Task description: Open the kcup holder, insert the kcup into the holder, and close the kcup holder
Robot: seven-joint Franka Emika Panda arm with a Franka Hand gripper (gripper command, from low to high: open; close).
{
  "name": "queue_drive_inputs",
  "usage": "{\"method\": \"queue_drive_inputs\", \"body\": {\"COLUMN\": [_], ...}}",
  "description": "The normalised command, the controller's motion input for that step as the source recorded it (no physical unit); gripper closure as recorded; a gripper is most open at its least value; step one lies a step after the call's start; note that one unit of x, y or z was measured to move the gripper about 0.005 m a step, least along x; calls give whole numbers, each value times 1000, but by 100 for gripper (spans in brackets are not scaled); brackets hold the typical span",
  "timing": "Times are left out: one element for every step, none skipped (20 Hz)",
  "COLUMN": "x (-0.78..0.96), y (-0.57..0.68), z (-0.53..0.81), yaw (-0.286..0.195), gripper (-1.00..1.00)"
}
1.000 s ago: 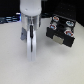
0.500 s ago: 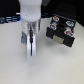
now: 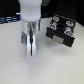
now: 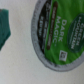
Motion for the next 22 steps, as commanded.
{"method": "queue_drive_inputs", "body": {"x": [-134,-90,3,-78,0,0,45,43,30,21,24,21,27,28,44,49,58,68,62,56,37,19], "y": [-26,-23,0,-21,29,29,113,162,197,227,245,281,325,373,401,414,433,458,468,473,494,512], "z": [-5,-12,0,-9,0,0,330,622,616,696,786,869,913,932,942,944,938,917,895,892,848,771], "yaw": [-130,-75,0,-69,0,0,-32,-28,-54,-55,-54,-53,-45,-34,-24,-18,-14,-6,18,18,21,25], "gripper": [-100,100,100,100,100,100,100,100,100,100,100,100,100,100,100,100,100,100,100,100,100,100]}}
